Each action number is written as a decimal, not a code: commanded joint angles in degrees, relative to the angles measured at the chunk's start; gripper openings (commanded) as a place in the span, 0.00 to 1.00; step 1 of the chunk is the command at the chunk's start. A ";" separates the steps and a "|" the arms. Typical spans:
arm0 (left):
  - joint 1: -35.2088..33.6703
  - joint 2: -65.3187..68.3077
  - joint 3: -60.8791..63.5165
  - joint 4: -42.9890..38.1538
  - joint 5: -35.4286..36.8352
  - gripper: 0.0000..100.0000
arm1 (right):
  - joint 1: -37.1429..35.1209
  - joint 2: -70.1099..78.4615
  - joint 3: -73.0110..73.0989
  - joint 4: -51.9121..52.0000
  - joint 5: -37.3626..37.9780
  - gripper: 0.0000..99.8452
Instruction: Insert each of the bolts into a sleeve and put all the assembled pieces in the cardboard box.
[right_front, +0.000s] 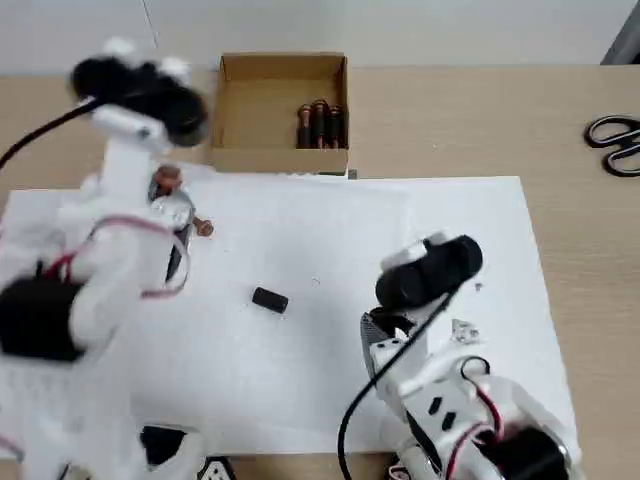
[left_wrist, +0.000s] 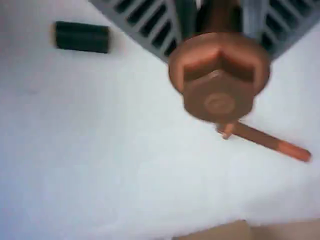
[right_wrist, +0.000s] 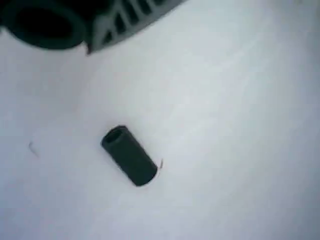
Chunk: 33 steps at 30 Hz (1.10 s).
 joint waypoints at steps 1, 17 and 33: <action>0.26 -10.37 6.29 -3.78 10.73 0.01 | -0.13 -0.92 -2.64 -1.01 3.69 0.00; 6.33 -49.85 50.68 -31.56 48.70 0.01 | -5.05 -14.29 26.37 -29.93 10.20 0.00; 19.43 -55.03 56.66 -34.55 49.58 0.01 | -13.41 -20.88 33.41 -34.33 15.03 0.00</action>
